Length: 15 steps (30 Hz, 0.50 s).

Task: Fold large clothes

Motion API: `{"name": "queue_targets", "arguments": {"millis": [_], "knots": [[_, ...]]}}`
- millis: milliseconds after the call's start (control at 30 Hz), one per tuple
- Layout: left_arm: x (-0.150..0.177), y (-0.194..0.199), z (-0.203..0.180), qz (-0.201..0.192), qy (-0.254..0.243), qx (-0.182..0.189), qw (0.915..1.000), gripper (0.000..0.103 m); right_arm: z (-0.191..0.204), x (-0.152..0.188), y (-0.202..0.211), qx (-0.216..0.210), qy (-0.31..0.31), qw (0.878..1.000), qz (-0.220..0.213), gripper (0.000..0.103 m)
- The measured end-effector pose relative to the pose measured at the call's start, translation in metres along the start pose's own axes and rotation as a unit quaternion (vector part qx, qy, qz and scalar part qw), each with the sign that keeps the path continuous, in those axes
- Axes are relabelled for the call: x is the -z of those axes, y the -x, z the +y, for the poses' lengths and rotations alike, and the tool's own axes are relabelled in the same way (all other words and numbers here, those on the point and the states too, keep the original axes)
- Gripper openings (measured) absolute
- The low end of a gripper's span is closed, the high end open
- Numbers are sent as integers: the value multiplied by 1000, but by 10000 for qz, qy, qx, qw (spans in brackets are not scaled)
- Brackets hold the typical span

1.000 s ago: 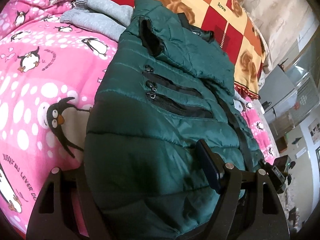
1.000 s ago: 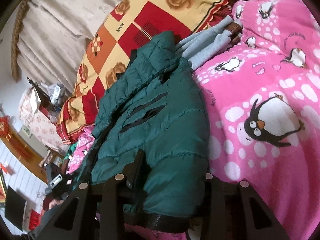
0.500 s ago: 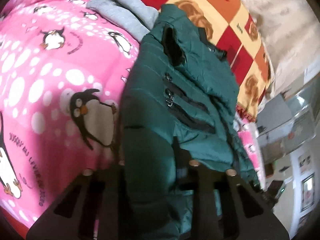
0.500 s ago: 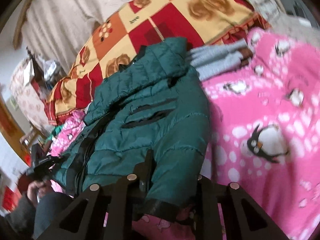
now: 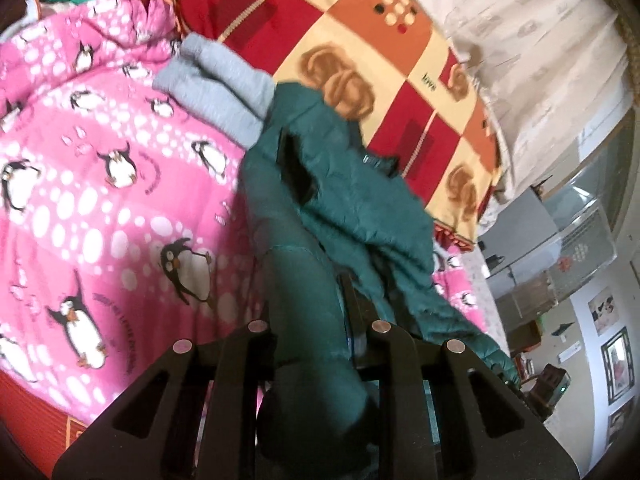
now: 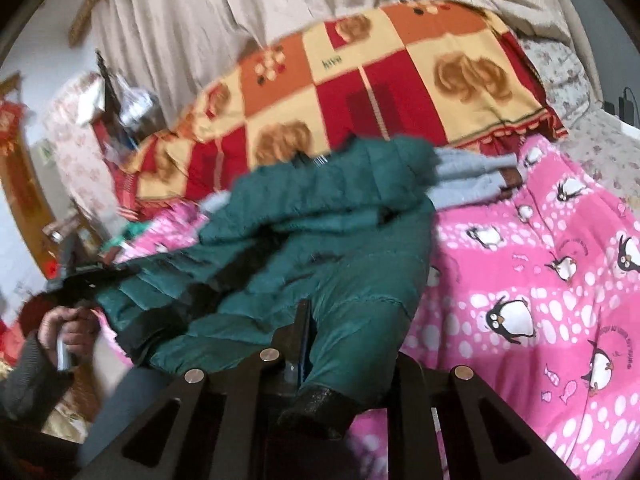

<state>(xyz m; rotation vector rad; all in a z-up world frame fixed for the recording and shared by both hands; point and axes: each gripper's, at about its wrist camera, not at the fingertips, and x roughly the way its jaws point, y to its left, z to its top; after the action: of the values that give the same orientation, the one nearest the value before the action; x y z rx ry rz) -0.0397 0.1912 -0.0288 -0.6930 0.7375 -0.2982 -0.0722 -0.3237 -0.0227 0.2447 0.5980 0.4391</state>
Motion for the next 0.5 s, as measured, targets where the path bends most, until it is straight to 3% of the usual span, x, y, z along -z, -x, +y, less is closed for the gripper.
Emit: {"name": "queue_targets", "arguments": {"millis": [167,300,500], "knots": [[14,26,-3,-19,-11,18,10000,16,9,4,31,-203,-247,9994,-135,15],[41,47,-11,-20,-297,-186,9994,16,20,16,50,-163,-228,9996,-103,15],[77,76,-10,-46,-374,-130,9992,16,28,33,84,-183,-285,9993,-147,15]]}}
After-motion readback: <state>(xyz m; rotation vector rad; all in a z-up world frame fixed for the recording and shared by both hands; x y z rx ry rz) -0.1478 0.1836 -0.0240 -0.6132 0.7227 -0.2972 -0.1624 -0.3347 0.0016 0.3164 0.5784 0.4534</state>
